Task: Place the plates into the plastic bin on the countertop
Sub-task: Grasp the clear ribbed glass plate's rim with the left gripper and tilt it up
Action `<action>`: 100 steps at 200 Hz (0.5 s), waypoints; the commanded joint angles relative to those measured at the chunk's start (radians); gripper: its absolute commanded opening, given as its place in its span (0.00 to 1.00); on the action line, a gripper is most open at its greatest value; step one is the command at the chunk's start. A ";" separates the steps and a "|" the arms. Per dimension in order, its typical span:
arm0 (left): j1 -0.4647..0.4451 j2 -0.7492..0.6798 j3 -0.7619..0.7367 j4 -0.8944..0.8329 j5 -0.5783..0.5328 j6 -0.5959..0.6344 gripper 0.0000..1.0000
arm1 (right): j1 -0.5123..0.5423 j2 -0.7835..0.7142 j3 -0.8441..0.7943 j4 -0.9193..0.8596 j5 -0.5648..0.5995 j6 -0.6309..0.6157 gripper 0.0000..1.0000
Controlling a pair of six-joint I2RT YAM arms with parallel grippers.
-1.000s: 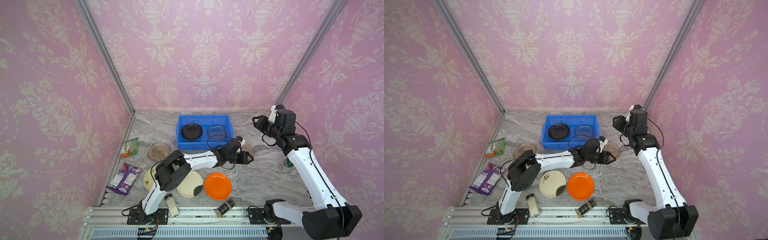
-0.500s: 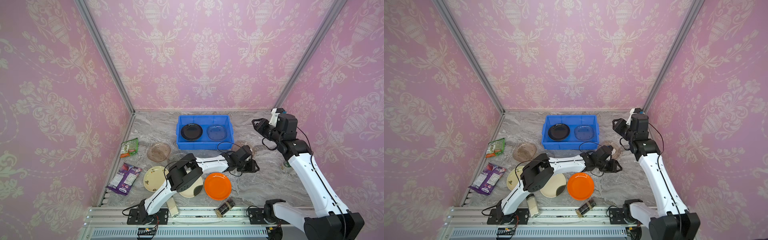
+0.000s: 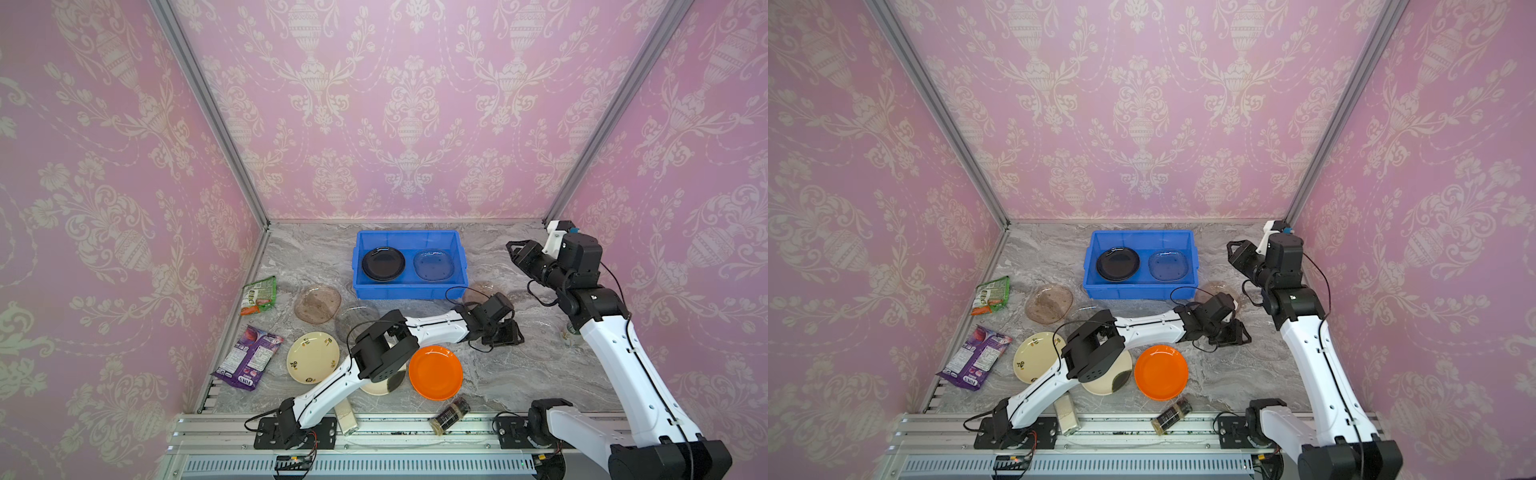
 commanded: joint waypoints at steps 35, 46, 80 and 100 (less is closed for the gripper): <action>-0.004 0.097 0.185 -0.259 -0.001 -0.027 0.34 | -0.025 -0.029 -0.019 0.028 -0.030 0.001 0.35; -0.001 0.103 0.192 -0.273 -0.006 -0.035 0.32 | -0.029 -0.034 -0.027 0.034 -0.031 0.003 0.35; 0.010 0.134 0.207 -0.290 0.009 -0.083 0.28 | -0.045 -0.042 -0.045 0.055 -0.043 0.005 0.34; 0.013 0.149 0.227 -0.304 0.022 -0.091 0.26 | -0.052 -0.042 -0.055 0.058 -0.054 0.007 0.34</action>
